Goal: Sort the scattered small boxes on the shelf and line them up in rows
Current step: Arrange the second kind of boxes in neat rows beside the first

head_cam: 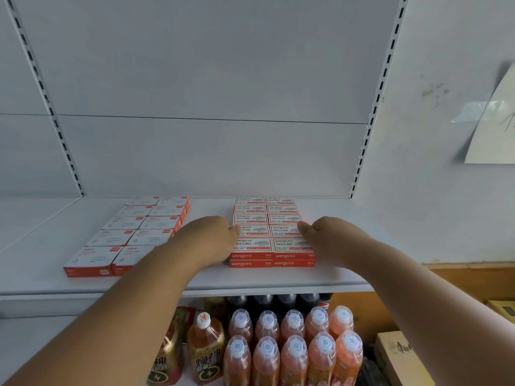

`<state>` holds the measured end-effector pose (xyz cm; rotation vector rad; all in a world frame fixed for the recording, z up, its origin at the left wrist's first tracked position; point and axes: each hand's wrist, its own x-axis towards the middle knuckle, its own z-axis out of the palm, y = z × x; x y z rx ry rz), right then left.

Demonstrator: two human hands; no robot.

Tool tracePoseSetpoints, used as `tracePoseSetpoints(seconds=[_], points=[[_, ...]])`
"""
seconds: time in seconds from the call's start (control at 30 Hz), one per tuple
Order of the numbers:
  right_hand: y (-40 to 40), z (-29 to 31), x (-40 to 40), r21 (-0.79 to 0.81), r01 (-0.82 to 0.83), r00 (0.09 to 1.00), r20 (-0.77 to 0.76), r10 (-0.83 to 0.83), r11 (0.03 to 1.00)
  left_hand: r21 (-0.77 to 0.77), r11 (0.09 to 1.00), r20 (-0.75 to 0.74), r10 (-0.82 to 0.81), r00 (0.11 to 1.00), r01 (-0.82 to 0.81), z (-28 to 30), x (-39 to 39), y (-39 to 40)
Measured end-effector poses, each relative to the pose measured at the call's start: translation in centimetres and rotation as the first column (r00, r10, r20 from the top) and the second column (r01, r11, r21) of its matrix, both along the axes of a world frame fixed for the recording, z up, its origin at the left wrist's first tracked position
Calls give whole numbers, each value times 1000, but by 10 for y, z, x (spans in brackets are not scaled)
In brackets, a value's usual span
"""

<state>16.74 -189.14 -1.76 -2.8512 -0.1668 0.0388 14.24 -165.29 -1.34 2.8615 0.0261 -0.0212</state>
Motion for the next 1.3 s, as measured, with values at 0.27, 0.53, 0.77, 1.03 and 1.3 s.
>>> tracePoseSetpoints(seconds=[0.27,0.53,0.77,1.03,1.3], points=[[7,6,0,-91,-33,998,-49,28,995,21,999,-28,-26,999,26,-4,8,-1],[9,13,13,90,72,992,-110,-62,993,44,999,13,0,1000,-1,3,21,-2],[5,3,24,25,10,995,-98,-8,1000,53,997,-45,-47,998,50,0,25,-5],[2,5,44,2,-17,998,-56,17,1000,23,1000,-67,5,998,-3,8,38,-1],[5,2,55,-87,-85,993,-91,77,993,40,999,-76,15,997,-12,-2,48,-3]])
